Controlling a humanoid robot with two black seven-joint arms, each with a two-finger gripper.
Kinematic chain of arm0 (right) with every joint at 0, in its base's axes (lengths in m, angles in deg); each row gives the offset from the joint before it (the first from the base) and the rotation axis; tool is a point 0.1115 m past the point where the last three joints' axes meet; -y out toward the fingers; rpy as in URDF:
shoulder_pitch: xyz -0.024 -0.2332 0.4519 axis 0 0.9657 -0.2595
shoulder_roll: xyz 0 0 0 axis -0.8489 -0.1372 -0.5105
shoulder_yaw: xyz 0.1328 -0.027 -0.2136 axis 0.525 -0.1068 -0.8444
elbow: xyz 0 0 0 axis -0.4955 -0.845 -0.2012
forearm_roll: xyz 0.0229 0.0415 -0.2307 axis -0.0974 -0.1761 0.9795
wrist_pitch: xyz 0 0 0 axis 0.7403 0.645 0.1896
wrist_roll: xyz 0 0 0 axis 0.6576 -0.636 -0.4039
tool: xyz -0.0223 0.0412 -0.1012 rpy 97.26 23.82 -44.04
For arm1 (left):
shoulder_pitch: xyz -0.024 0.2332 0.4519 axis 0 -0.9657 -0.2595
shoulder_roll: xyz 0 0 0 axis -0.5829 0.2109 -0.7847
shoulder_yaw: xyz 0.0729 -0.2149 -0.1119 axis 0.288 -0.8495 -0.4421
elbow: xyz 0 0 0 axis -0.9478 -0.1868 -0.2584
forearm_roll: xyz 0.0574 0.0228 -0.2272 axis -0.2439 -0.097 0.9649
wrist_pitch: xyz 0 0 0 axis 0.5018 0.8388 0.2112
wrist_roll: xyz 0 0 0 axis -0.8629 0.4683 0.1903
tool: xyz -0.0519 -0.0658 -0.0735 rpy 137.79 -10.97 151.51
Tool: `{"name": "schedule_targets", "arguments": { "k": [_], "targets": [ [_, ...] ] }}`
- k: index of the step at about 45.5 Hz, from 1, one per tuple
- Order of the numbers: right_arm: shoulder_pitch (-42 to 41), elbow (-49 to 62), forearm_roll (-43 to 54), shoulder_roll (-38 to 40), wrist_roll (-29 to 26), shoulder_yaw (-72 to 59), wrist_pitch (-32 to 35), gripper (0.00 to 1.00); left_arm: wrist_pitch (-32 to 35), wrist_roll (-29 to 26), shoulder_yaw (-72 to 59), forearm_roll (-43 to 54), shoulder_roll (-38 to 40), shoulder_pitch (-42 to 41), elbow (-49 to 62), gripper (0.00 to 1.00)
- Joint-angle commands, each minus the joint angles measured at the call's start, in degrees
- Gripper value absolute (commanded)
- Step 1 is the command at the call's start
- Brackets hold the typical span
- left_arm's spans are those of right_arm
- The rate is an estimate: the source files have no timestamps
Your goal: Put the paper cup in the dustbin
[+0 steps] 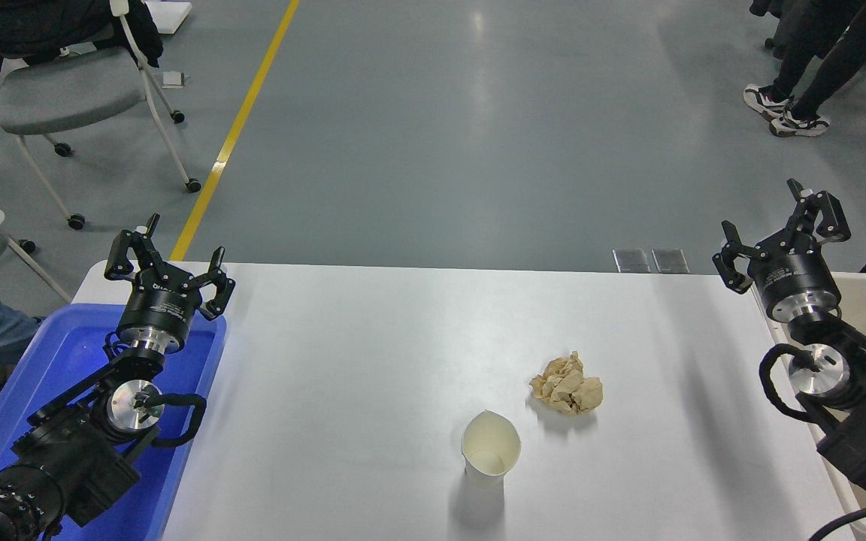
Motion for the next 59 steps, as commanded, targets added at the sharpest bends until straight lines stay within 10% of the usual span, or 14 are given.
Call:
{"name": "schedule_targets", "arguments": {
  "k": [1, 59],
  "targets": [
    [0.23, 0.35, 0.0, -0.75, 0.0, -1.14, 0.12, 1.0, 0.0, 0.15, -0.06, 0.0, 0.0, 0.0, 0.0, 1.0],
    [-0.74, 2.89, 0.17, -1.54, -0.09, -1.67, 0.12, 1.0, 0.0, 0.07, -0.06, 0.0, 0.0, 0.0, 0.0, 1.0]
  ]
}}
